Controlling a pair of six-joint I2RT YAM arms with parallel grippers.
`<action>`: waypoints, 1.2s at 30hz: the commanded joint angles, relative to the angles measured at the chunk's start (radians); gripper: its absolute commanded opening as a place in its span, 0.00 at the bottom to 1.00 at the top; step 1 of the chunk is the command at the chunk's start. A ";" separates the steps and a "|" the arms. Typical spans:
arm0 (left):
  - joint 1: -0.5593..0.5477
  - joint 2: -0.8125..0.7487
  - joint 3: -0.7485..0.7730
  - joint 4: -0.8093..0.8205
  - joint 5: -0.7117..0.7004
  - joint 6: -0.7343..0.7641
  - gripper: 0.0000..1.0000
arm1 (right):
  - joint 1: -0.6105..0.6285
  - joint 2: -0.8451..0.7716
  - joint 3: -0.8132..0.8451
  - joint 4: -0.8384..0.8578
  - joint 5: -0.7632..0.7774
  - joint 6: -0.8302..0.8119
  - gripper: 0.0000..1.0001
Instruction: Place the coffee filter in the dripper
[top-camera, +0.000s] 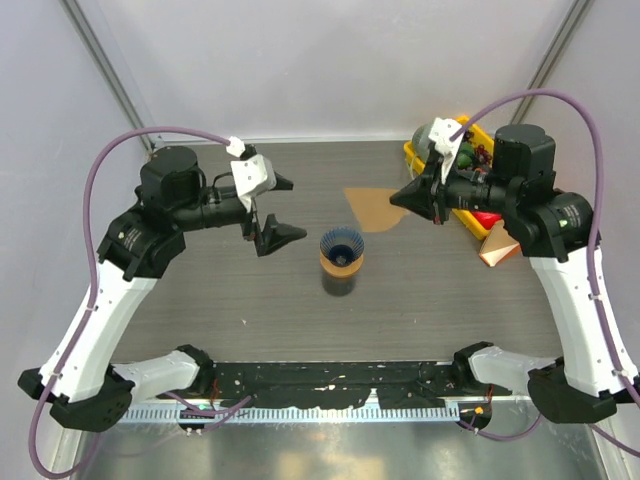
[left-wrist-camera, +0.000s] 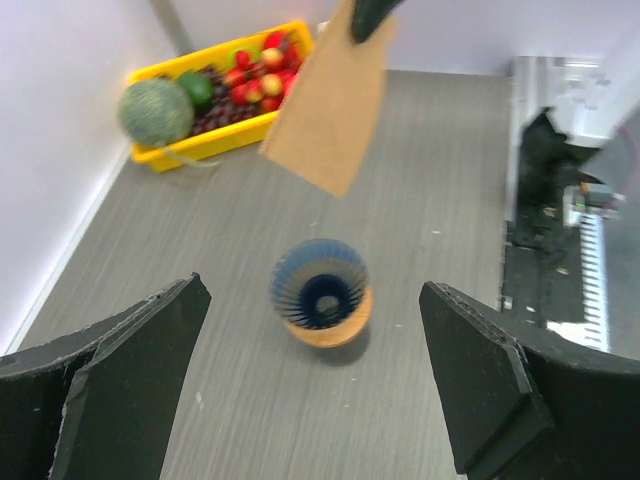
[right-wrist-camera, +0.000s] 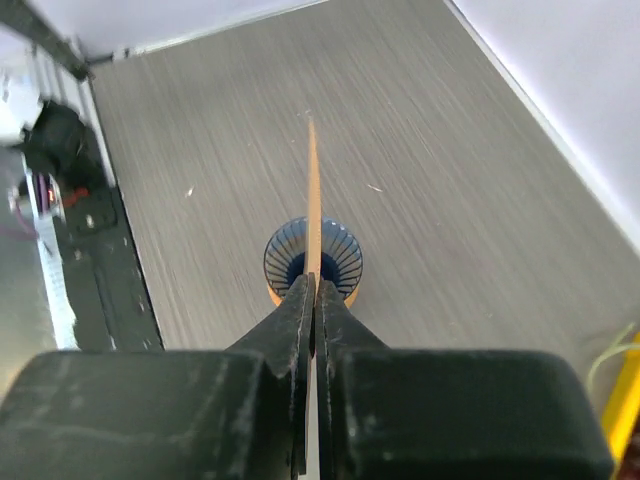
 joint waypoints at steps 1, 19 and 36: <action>-0.027 0.005 0.039 0.115 -0.300 -0.024 0.99 | -0.106 -0.051 -0.165 0.473 -0.036 0.652 0.05; -0.639 0.025 -0.231 0.541 -0.968 0.752 0.99 | -0.127 -0.088 -0.523 0.849 0.066 1.641 0.05; -0.688 0.217 -0.320 0.891 -1.201 0.985 0.74 | -0.101 -0.152 -0.618 0.854 0.021 1.698 0.05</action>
